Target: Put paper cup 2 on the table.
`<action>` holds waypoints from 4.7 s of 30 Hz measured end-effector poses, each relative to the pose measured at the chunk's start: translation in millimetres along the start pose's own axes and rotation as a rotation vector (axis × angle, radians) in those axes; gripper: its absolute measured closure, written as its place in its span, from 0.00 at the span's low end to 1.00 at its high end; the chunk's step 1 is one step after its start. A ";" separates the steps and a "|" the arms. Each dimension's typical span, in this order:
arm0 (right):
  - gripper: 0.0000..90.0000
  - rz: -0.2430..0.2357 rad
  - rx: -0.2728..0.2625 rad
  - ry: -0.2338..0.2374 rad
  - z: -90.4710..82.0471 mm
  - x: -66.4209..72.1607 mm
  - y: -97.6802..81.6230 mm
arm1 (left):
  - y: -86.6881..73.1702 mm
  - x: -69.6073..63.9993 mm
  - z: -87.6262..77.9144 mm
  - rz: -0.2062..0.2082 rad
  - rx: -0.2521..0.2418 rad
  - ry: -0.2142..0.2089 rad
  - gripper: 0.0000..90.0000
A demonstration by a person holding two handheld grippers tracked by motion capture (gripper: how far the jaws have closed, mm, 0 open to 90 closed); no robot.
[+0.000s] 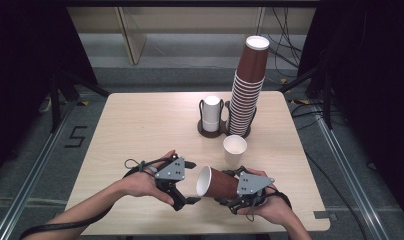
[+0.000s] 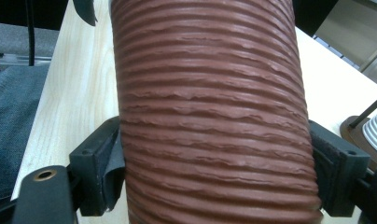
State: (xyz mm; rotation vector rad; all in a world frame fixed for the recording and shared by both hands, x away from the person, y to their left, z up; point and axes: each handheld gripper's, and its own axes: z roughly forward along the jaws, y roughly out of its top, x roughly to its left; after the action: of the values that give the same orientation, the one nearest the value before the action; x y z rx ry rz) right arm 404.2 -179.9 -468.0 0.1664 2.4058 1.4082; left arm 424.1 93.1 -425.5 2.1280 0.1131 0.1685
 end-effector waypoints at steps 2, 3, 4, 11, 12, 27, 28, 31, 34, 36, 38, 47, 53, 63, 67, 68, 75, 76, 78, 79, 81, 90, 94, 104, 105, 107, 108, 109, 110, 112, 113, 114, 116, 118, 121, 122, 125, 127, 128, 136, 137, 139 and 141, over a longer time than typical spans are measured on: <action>0.21 0.000 -0.008 0.007 0.3 0.7 1.0 | 1.3 0.3 1.0 -0.006 -0.001 0.002 0.00; 0.21 0.011 -0.008 0.014 0.5 1.7 1.7 | 2.2 0.6 1.3 -0.005 0.003 -0.002 0.00; 0.21 0.000 -0.016 0.008 1.2 1.9 2.5 | 2.5 0.5 1.7 -0.004 0.001 -0.005 0.00; 0.21 0.000 -0.017 0.023 2.7 3.7 6.6 | 5.6 0.7 6.3 0.004 0.008 -0.010 0.00; 0.21 -0.007 -0.024 0.016 3.3 3.8 6.9 | 5.8 1.1 6.9 0.003 0.009 -0.018 0.00; 0.21 -0.031 -0.031 0.033 5.3 5.7 9.5 | 8.3 2.5 17.6 0.005 0.019 -0.054 0.00; 0.21 -0.049 -0.037 0.026 5.6 5.0 10.1 | 8.2 2.0 18.5 -0.001 0.011 -0.060 0.00; 0.21 -0.042 -0.040 0.032 6.3 6.0 10.6 | 8.6 1.9 20.1 -0.001 0.005 -0.066 0.00; 0.21 -0.055 -0.045 0.033 6.7 5.8 11.7 | 9.3 1.7 21.9 -0.002 0.003 -0.067 0.00; 0.21 -0.043 -0.042 0.037 7.2 6.4 12.1 | 9.9 1.6 23.0 -0.006 0.005 -0.072 0.00; 0.21 -0.038 -0.042 0.040 7.7 6.9 12.5 | 10.7 1.4 23.7 -0.004 0.005 -0.078 0.02; 0.22 -0.044 -0.038 0.036 10.2 6.0 12.5 | 12.1 -0.8 23.3 0.020 0.000 -0.065 0.08; 0.22 -0.048 -0.023 0.034 13.9 6.2 12.7 | 14.0 -2.1 22.3 0.045 0.031 -0.050 0.10; 0.17 -0.025 0.060 -0.003 22.6 8.9 14.2 | 27.0 -5.0 22.4 0.203 0.193 0.004 0.11; 0.12 -0.009 0.101 -0.024 25.1 8.6 9.2 | 33.3 -3.3 21.3 0.256 0.277 0.032 0.10; 0.11 -0.003 0.109 -0.027 25.1 8.2 8.1 | 34.6 -2.2 21.1 0.264 0.298 0.031 0.10; 0.08 0.008 0.132 -0.053 25.5 6.2 4.4 | 38.1 -1.0 23.7 0.335 0.442 0.019 0.10; 0.08 0.010 0.128 -0.049 25.9 6.7 5.3 | 38.3 -1.1 24.6 0.339 0.459 0.015 0.10; 0.09 0.000 0.115 -0.042 27.7 7.9 7.8 | 38.5 -1.1 25.9 0.352 0.484 0.012 0.10; 0.10 0.002 0.115 -0.037 28.1 8.8 8.9 | 39.0 -1.0 26.5 0.359 0.493 0.010 0.10; 0.12 -0.015 0.097 -0.030 30.2 9.3 11.4 | 38.5 -1.8 27.5 0.343 0.483 0.004 0.10; 0.17 -0.035 0.104 0.020 39.0 12.8 14.9 | 40.9 -3.9 30.9 0.376 0.522 -0.026 0.10; 0.18 -0.044 0.109 0.025 43.5 14.1 14.8 | 43.7 -4.7 32.0 0.394 0.528 -0.035 0.10; 0.21 -0.006 0.095 0.037 47.1 15.7 16.3 | 47.9 -9.2 34.4 0.411 0.513 -0.059 0.11; 0.22 -0.009 0.092 0.046 47.3 15.8 16.4 | 47.9 -9.8 34.5 0.405 0.507 -0.060 0.11; 0.23 -0.030 0.079 0.036 47.6 14.7 16.5 | 47.7 -9.5 33.8 0.398 0.500 -0.063 0.11; 0.23 -0.013 0.082 0.043 47.8 15.8 16.0 | 47.3 -8.9 33.4 0.398 0.502 -0.067 0.10; 0.23 -0.020 0.075 0.039 47.9 15.5 15.9 | 47.0 -8.1 32.9 0.400 0.504 -0.071 0.09; 0.23 -0.017 0.075 0.041 47.7 15.9 16.0 | 46.8 -7.6 32.4 0.397 0.492 -0.075 0.08; 0.23 -0.020 0.071 0.032 46.9 15.7 16.3 | 46.1 -7.7 31.6 0.381 0.464 -0.072 0.06; 0.23 -0.023 0.071 0.027 46.4 15.4 16.3 | 46.1 -7.6 30.5 0.370 0.446 -0.068 0.04; 0.23 -0.021 0.074 0.019 45.3 14.7 16.0 | 46.0 -7.5 29.2 0.366 0.432 -0.068 0.01; 0.23 -0.034 0.078 0.017 43.6 12.4 14.5 | 45.2 -7.5 26.9 0.361 0.409 -0.052 0.00; 0.23 -0.021 0.084 0.015 40.9 11.8 12.4 | 44.6 -7.5 23.3 0.357 0.391 -0.038 0.00; 0.23 -0.018 0.082 0.003 37.8 10.4 9.0 | 44.7 -6.8 18.9 0.353 0.372 -0.024 0.00; 0.23 -0.016 0.085 0.002 37.1 10.0 7.8 | 44.9 -6.2 17.0 0.351 0.363 -0.013 0.00; 0.23 0.012 0.077 -0.006 33.5 8.9 3.1 | 45.6 -3.2 11.8 0.348 0.353 0.004 0.00; 0.23 0.021 0.071 -0.015 30.9 8.2 1.0 | 44.5 -0.9 8.5 0.335 0.339 0.020 0.00; 0.23 0.026 0.064 -0.019 29.1 7.7 0.0 | 43.0 0.1 6.8 0.325 0.335 0.025 0.00; 0.23 0.075 0.020 -0.086 11.6 0.2 -8.9 | 26.0 7.4 -3.7 0.207 0.237 0.095 0.00; 0.23 0.095 0.017 -0.088 9.6 0.2 -10.1 | 23.3 8.0 -4.5 0.179 0.209 0.111 0.00; 0.23 0.093 0.006 -0.116 4.8 -2.7 -12.4 | 20.1 9.4 -6.9 0.156 0.194 0.120 0.00; 0.23 0.124 0.003 -0.118 1.5 -2.9 -14.0 | 14.8 9.7 -8.1 0.124 0.146 0.153 0.00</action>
State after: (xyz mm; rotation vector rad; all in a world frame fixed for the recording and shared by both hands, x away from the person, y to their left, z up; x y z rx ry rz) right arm 408.4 -186.5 -480.1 0.3948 2.3361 1.4055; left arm 432.5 93.4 -408.0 2.2674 0.0854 0.4077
